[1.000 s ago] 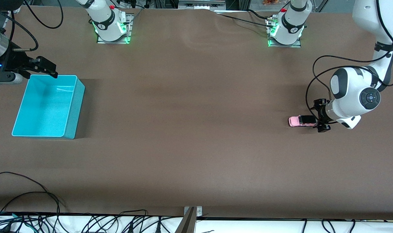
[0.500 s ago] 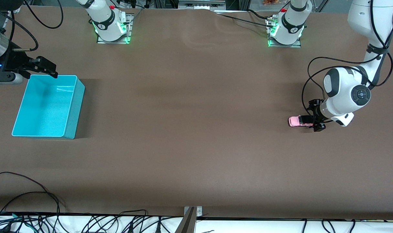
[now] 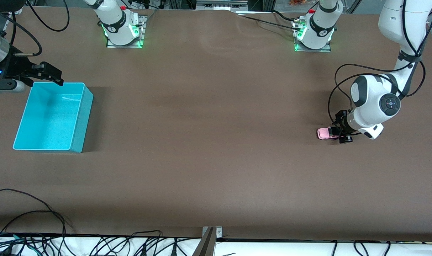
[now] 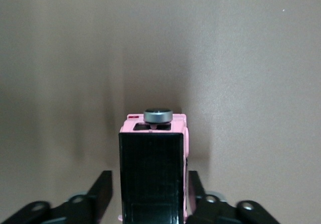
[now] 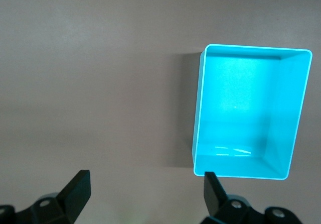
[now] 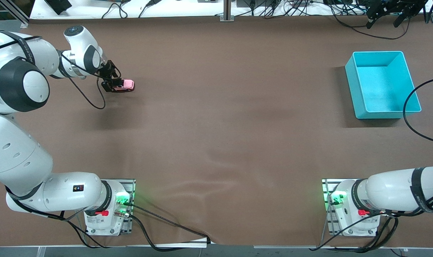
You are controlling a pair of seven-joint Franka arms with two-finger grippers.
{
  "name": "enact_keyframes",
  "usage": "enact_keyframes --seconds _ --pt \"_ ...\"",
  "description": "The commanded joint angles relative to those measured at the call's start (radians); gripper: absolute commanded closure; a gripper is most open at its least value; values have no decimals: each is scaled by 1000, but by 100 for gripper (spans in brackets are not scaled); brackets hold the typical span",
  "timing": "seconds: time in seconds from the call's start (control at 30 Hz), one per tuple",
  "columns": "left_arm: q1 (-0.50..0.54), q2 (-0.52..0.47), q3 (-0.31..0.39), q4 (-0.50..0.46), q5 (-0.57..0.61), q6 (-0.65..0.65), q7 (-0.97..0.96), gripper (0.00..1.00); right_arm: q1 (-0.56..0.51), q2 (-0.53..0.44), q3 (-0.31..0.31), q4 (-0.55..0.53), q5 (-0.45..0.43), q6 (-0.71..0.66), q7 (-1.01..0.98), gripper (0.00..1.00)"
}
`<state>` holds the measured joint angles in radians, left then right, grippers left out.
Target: Wind and store pink jeep toy
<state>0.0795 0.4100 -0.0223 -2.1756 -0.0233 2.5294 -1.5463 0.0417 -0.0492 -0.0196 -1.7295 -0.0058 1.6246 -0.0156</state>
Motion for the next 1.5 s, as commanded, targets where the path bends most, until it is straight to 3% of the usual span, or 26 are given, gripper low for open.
enact_keyframes --seconds 0.0,0.13,0.23,0.47,0.7,0.93,1.47 --pt "-3 -3 -2 -9 -32 14 6 61 3 -3 -5 11 -17 -6 3 0" --pt "-1 -7 -2 -9 -33 12 8 78 3 -3 -6 11 -17 -6 3 0" --pt "-3 -11 -2 -7 -33 12 5 83 3 -3 -6 11 -17 -6 3 0" --pt "-9 -68 -7 5 -27 0 5 84 3 -4 -6 11 -17 -6 3 0" --pt "-14 -111 -67 22 -21 -53 -38 84 3 -4 -5 10 -17 -6 3 0" --pt "-30 -106 -134 20 -18 -54 -124 84 4 -3 -3 10 -19 -8 3 0" --pt "-198 -19 -134 59 123 -44 -455 84 4 -3 -3 10 -19 -8 3 0"
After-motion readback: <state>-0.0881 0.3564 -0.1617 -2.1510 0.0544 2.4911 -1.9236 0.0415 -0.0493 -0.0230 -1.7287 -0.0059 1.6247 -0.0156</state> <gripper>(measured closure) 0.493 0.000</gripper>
